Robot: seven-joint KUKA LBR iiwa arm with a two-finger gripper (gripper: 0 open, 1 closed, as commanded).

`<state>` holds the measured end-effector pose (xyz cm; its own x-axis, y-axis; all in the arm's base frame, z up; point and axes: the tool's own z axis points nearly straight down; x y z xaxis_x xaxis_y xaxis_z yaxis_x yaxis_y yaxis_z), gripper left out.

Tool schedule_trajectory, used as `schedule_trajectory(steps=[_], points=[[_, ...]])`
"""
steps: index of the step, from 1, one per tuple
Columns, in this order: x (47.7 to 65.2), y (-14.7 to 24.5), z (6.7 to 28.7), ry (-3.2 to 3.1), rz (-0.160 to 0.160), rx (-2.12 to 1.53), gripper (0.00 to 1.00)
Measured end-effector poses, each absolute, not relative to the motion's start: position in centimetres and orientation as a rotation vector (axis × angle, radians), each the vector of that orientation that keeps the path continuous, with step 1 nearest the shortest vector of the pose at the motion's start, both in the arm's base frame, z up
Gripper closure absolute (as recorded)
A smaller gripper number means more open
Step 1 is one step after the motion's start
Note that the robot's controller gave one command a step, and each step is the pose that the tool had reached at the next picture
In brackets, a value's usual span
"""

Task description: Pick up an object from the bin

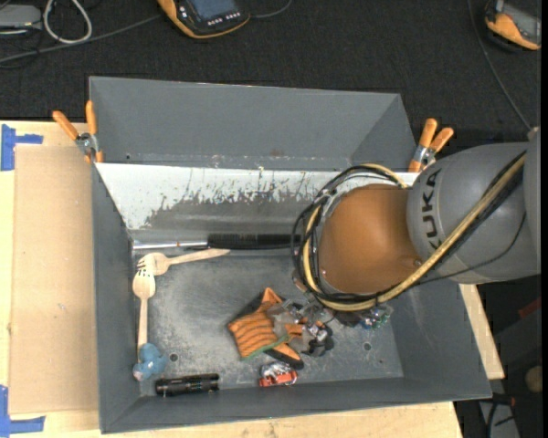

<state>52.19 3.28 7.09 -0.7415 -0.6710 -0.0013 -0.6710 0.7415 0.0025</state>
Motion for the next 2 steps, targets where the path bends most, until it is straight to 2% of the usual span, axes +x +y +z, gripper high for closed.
schedule_trajectory(steps=[1,2], points=[[51.9,4.3,7.2,2.927,0.007,-1.144,1.00],[54.2,7.2,7.1,2.837,0.005,-1.352,1.00]])
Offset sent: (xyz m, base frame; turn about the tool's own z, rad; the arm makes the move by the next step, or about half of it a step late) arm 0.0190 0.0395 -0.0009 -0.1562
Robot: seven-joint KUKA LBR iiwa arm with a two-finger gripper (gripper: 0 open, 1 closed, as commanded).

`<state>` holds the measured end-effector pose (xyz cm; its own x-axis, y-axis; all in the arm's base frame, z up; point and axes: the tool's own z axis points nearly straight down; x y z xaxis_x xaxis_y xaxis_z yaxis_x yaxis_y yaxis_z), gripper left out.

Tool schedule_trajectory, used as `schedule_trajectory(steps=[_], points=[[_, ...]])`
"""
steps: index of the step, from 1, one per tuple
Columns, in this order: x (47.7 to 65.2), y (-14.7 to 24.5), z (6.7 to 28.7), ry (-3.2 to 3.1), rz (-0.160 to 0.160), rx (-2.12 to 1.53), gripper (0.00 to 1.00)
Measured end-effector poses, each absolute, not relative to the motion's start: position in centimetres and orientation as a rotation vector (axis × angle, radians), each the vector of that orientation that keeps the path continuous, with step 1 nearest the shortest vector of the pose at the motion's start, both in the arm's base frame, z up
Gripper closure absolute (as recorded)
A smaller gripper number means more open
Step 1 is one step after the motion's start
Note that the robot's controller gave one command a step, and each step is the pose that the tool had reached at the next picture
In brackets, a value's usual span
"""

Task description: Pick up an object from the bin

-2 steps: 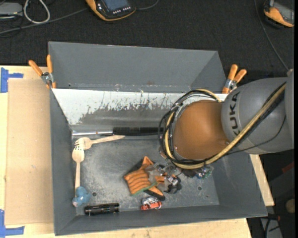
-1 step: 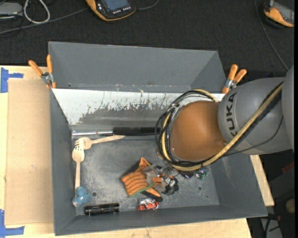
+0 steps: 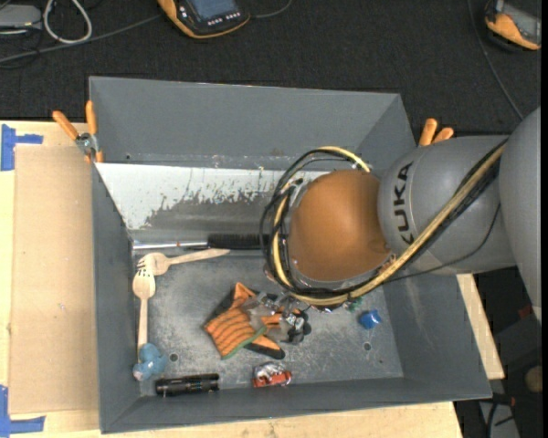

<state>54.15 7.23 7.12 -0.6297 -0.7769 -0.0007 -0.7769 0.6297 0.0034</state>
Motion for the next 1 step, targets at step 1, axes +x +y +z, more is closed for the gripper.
schedule_trajectory(steps=[1], points=[[53.69,7.64,7.16,-2.834,-0.007,1.364,1.00]])
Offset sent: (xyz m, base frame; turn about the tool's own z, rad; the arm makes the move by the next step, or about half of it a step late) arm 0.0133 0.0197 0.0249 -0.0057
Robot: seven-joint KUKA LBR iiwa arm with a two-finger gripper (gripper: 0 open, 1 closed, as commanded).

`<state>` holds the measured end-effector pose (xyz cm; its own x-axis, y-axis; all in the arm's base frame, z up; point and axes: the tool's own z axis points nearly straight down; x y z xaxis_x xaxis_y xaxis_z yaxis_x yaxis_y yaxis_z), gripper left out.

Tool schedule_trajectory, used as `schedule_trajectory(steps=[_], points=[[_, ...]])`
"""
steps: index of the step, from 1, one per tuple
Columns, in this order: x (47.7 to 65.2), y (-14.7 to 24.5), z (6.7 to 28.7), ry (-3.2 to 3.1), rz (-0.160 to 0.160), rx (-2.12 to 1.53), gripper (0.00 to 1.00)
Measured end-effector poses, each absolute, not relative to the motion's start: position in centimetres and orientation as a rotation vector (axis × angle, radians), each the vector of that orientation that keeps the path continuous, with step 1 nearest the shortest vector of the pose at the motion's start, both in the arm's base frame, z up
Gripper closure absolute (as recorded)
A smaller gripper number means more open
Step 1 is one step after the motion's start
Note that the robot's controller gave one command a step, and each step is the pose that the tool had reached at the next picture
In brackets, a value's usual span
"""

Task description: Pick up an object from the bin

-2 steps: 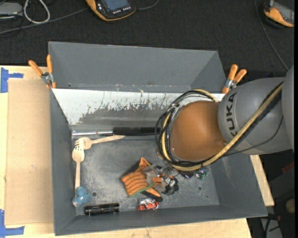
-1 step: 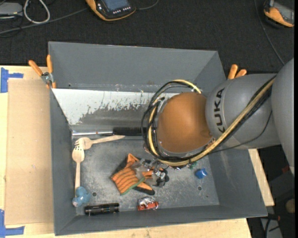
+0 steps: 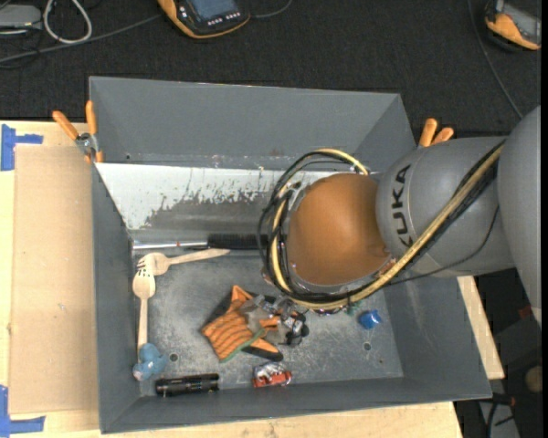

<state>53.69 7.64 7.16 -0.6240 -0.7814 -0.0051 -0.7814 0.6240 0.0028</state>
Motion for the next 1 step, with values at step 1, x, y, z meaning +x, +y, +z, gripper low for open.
schedule_trajectory(steps=[1], points=[[55.23,8.99,9.27,2.832,0.009,-1.358,1.00]])
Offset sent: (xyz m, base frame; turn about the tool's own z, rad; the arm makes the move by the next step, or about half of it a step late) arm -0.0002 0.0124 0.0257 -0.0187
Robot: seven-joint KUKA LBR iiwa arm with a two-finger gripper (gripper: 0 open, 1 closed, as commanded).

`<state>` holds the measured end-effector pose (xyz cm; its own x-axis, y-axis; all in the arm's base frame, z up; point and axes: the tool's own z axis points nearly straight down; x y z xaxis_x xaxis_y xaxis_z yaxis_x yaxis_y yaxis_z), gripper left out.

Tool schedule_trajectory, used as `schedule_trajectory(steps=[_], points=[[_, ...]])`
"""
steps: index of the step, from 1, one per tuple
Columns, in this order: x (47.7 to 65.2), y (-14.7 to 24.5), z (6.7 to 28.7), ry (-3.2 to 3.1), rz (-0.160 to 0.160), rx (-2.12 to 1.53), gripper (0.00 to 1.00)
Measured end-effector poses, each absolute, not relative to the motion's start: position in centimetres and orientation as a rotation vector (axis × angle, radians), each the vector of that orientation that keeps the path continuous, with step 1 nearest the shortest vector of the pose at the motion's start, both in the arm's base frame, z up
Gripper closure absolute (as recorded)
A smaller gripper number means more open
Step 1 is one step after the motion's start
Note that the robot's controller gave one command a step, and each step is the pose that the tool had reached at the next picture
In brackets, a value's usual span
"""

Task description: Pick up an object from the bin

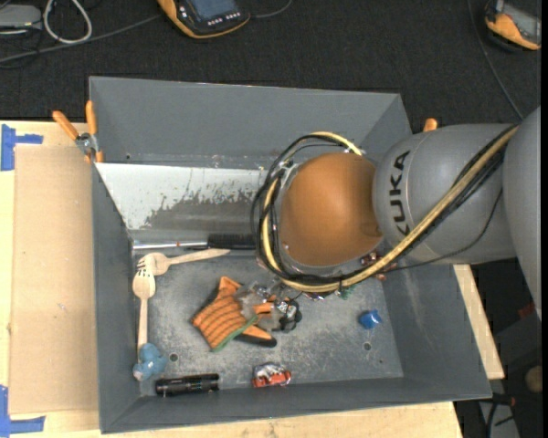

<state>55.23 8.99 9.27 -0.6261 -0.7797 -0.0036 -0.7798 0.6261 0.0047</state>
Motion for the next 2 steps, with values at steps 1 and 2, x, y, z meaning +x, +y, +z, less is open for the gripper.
schedule_trajectory(steps=[1,2], points=[[54.8,9.2,9.7,2.830,0.012,-1.370,1.00],[55.4,10.9,12.2,2.882,0.012,-1.236,1.00]])
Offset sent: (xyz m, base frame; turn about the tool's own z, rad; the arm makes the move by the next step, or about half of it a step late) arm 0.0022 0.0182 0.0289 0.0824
